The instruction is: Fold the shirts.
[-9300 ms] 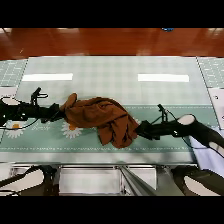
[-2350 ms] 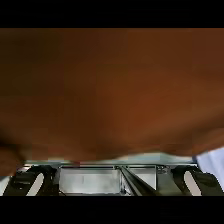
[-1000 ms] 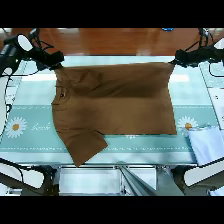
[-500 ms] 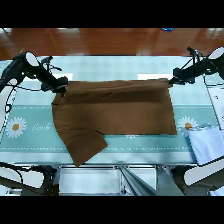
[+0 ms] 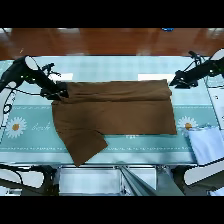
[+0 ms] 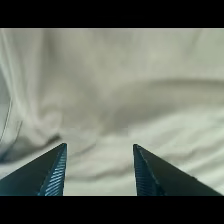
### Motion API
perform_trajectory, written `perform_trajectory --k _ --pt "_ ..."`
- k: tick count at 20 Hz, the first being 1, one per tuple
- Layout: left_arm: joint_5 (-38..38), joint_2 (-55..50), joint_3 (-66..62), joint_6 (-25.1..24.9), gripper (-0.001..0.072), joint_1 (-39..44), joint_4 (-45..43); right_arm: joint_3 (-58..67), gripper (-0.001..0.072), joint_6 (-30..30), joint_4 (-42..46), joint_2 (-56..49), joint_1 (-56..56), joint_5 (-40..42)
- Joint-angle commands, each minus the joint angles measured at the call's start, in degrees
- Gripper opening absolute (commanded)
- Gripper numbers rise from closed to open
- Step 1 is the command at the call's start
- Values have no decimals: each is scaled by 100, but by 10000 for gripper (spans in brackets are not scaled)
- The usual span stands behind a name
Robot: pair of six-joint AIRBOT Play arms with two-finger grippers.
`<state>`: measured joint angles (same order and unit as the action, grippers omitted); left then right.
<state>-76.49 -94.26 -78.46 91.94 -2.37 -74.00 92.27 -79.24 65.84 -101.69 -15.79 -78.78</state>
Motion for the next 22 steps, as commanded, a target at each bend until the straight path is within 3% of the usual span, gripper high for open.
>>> perform_trajectory --k 1,4,7,10,12,16,22 --pt "-306 553 155 55 506 -385 -42 -59 407 -221 192 463 -455 -702" --pt "9 1738 1443 -9 506 -1226 133 -1399 407 -192 -74 1648 -1073 2" --pt "800 2940 3644 -691 506 -2326 1886 -3563 407 286 -723 2931 -1574 953" --pt "1250 3888 5322 -1283 507 -3165 3532 -5158 406 911 -2033 3827 -1840 1266" --pt "1217 4306 5810 -1585 507 -3331 3248 -5764 405 1202 -2568 4264 -1735 1381" --pt "817 4332 5895 -1353 507 -3346 1843 -5941 406 1209 -2391 4610 -1545 1200" --pt "828 3862 5943 -1460 507 -2540 2002 -5943 406 1204 -2367 4614 -1545 1132"
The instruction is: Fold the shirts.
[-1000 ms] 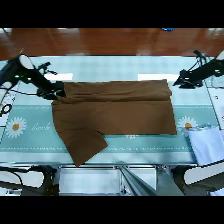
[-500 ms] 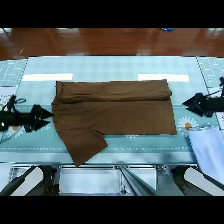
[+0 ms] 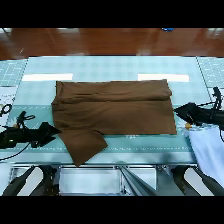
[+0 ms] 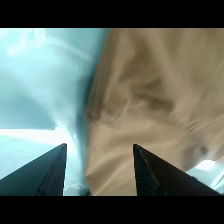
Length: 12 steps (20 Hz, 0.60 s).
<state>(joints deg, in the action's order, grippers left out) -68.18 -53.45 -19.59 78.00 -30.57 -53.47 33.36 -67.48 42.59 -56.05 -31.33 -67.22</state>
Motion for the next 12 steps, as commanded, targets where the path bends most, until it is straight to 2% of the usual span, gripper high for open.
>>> perform_trajectory --k 1,5,6,7,9,12 --pt "70 -400 55 -68 507 402 -2 -52 405 28 -42 50 9 -15" --pt "673 -1106 48 -188 490 1086 487 -44 405 -35 -42 50 -7 190" --pt "774 -1231 37 -192 288 1209 647 -4 405 -87 9 50 -81 249" --pt "798 -1311 -4 -201 13 1268 726 72 406 -133 79 52 -249 203" --pt "708 -1322 -114 -442 15 1296 802 166 406 -199 540 50 -752 -46" --pt "623 -1322 -227 -610 15 1298 809 -44 405 -1005 1799 50 -1182 -289"
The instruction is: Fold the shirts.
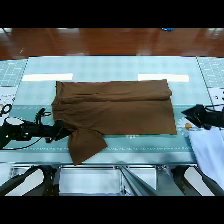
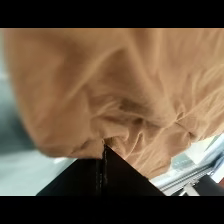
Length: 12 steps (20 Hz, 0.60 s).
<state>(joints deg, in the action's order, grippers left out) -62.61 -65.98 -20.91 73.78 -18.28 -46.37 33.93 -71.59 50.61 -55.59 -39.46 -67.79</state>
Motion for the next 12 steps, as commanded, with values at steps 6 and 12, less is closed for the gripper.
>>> perform_trajectory --k 6,12 --pt "107 -72 -96 -389 15 70 271 -323 405 -660 1154 -177 -363 -538" --pt "52 -72 -96 -435 15 70 271 -302 405 -568 796 -1185 442 -111"
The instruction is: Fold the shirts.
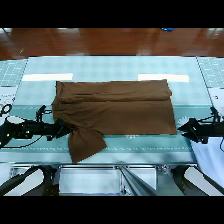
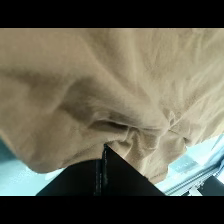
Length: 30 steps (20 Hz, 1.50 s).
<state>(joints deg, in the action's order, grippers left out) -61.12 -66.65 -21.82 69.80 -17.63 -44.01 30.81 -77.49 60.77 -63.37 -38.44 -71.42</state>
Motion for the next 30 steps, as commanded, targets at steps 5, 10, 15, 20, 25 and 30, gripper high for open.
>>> perform_trajectory --k 5,10,15,20,25,30 --pt "-79 -4 -7 -39 15 2 35 304 404 389 -1226 -1078 990 782" --pt "-299 -2 -258 -173 15 -63 33 822 30 769 -1032 -1102 1283 223" --pt "-529 -9 -1106 -225 15 -341 37 1379 29 643 -782 -654 1078 -79" --pt "-341 -525 -2402 -192 14 -245 494 1810 29 951 -1757 -920 1322 638" --pt "-343 -1934 -4022 149 15 313 503 2776 29 890 -1851 -1993 1829 997" --pt "-483 -3152 -5438 562 15 533 501 3871 29 876 -2184 -2973 1843 1049"
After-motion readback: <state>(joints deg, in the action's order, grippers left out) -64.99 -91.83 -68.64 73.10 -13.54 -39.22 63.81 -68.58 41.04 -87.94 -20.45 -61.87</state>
